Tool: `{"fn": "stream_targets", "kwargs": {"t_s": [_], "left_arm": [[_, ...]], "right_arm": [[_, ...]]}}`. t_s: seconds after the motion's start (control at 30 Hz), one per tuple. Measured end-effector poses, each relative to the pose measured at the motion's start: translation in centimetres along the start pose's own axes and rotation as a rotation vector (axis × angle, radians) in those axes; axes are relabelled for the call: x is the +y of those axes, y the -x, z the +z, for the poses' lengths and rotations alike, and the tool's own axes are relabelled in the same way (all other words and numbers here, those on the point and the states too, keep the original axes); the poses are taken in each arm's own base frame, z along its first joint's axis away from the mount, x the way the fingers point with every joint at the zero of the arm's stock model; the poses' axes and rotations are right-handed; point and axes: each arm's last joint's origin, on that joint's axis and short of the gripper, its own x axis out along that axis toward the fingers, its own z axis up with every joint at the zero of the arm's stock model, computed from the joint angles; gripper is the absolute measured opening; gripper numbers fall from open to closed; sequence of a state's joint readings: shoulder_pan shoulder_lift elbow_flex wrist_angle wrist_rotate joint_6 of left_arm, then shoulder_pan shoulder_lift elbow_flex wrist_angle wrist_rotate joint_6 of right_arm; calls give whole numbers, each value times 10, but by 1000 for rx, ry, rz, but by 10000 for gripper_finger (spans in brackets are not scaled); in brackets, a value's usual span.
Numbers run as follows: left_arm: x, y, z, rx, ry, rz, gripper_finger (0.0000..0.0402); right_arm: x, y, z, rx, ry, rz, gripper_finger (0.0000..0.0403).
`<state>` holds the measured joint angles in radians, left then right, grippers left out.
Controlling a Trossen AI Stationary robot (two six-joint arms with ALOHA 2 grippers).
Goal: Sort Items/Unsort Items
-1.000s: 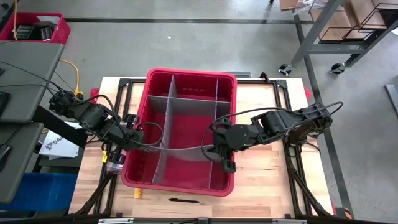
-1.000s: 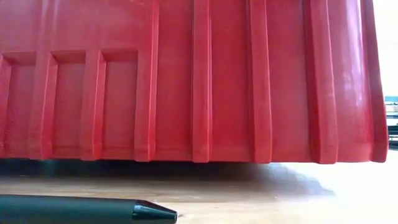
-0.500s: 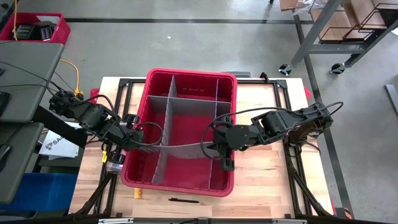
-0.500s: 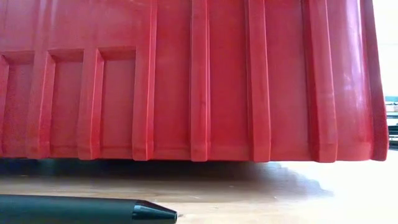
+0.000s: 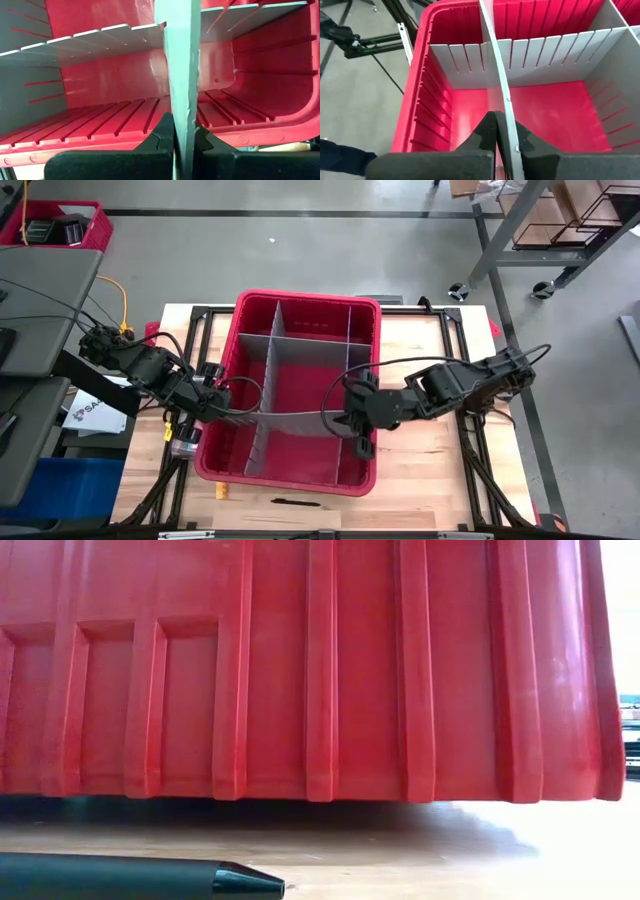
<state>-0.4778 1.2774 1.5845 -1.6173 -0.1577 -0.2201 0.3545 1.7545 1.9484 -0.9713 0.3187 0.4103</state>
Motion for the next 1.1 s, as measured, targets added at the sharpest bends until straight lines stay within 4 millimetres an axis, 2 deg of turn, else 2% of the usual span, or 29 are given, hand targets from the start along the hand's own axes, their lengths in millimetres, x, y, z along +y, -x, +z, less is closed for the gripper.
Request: {"fn": "stream_targets", "kwargs": {"t_s": [0.33,0.67,1.03,1.1], "left_arm": [[1,0,1,-12,-2,33,1],[1,0,1,-13,-4,45,1],[2,0,0,-14,4,62,1],[2,0,0,-13,7,59,1]], "right_arm": [[0,1,-6,-17,-12,-158,0],[14,-8,-13,1,-17,-156,0],[18,-8,-14,-8,-44,-146,0],[19,-13,-16,-15,-56,-132,0]]}}
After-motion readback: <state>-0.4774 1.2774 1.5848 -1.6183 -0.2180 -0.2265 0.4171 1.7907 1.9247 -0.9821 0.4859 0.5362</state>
